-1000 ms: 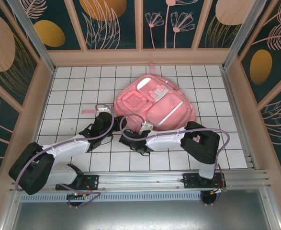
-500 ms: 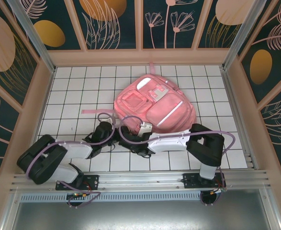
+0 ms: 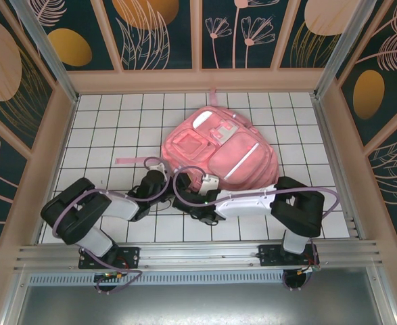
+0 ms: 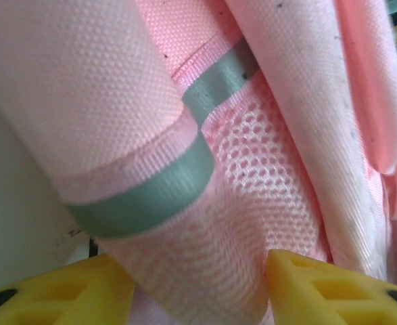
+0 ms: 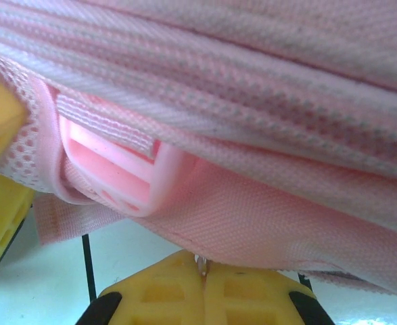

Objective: Pack the student bag

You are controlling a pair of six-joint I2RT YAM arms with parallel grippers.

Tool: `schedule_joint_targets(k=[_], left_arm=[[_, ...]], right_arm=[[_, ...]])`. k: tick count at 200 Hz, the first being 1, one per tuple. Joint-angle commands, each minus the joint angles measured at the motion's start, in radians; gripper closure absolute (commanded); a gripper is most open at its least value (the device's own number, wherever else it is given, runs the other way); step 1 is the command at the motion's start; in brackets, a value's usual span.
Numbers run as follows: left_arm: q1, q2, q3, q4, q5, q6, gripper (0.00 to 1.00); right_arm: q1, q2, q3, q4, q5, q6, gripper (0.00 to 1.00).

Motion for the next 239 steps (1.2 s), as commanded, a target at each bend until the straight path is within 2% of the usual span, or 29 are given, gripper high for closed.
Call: schedule_joint_targets(k=[1,6,13,19,46,69,128,166,201,239], left_arm=[[-0.005,0.055,0.033,0.065,-0.022,-0.04,0.59],[-0.005,0.061,0.038,0.063,-0.031,-0.043,0.66],[-0.005,0.065,0.046,0.05,-0.044,-0.049,0.87],[-0.005,0.061,0.055,0.02,-0.062,-0.053,1.0],[-0.002,-0.007,0.094,-0.194,-0.184,-0.038,1.0],[0.023,-0.06,0.104,-0.284,-0.241,-0.024,1.0],[0.145,-0.109,0.1,-0.368,-0.241,0.004,1.0],[0.261,-0.151,0.129,-0.453,-0.261,0.071,1.0],[0.349,-0.131,0.183,-0.48,-0.245,0.125,1.0],[0.452,-0.081,0.265,-0.526,-0.223,0.213,1.0]], right_arm=[[0.016,-0.04,-0.013,0.011,0.02,-0.015,1.0],[0.017,-0.04,-0.015,0.011,0.02,-0.017,1.0],[0.017,-0.04,-0.014,0.009,0.021,-0.019,1.0],[0.016,-0.044,-0.015,0.001,0.023,-0.017,1.0],[0.017,-0.084,-0.045,-0.041,0.041,-0.004,1.0],[0.018,-0.14,-0.101,-0.05,0.048,0.018,1.0],[0.033,-0.205,-0.137,-0.111,0.059,0.039,1.0],[0.051,-0.23,-0.144,-0.158,0.058,0.059,1.0],[0.063,-0.258,-0.153,-0.211,0.066,0.078,1.0],[0.062,-0.287,-0.173,-0.193,0.073,0.064,1.0]])
